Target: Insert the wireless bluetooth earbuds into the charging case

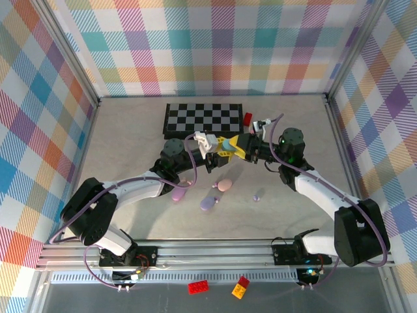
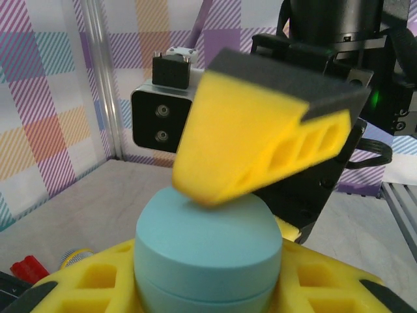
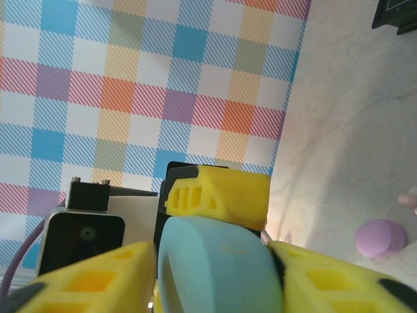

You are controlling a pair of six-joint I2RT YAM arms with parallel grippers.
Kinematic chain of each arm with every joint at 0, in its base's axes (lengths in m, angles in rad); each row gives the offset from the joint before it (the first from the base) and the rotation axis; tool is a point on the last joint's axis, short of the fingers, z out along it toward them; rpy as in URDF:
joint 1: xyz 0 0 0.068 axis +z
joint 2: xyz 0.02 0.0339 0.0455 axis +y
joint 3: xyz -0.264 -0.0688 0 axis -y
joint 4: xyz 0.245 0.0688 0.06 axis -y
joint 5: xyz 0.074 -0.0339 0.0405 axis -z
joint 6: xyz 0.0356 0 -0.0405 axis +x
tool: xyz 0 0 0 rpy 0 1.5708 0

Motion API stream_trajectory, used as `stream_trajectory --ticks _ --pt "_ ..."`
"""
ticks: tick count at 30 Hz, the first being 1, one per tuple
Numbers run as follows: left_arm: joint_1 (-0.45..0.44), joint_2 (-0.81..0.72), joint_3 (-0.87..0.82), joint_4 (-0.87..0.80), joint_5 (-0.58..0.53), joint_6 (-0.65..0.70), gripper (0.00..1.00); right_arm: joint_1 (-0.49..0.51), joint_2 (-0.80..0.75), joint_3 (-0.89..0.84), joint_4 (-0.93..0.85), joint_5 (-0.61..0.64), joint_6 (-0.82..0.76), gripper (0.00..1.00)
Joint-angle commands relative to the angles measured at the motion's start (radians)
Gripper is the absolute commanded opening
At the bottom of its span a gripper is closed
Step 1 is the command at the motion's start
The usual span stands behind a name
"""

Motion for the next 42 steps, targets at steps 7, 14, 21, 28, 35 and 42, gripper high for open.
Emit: stream_trajectory --ticks 7,14,21,28,35,42 --pt "-0.003 -0.039 0.002 -0.032 0.015 0.029 0.33 0.003 0.003 -0.021 0.077 0.017 0.013 0.2" --pt "0.003 -0.092 -0.06 -0.059 -0.032 0.027 0.84 0.0 -0.012 -0.003 -0.185 0.15 -0.175 0.18" --pt "0.05 -0.166 -0.204 -0.057 -0.068 -0.082 0.97 0.007 0.105 0.057 -0.355 0.258 -0.385 0.21" --pt "0.057 -0.245 -0.317 -0.091 -0.153 -0.132 1.0 0.082 0.326 0.155 -0.382 0.367 -0.474 0.21" --pt "0.059 -0.3 -0.365 -0.19 -0.176 -0.142 1.0 0.147 0.553 0.256 -0.306 0.388 -0.433 0.21" --pt "0.043 -0.341 -0.37 -0.338 -0.205 -0.137 1.0 0.182 0.679 0.334 -0.324 0.429 -0.423 0.25"
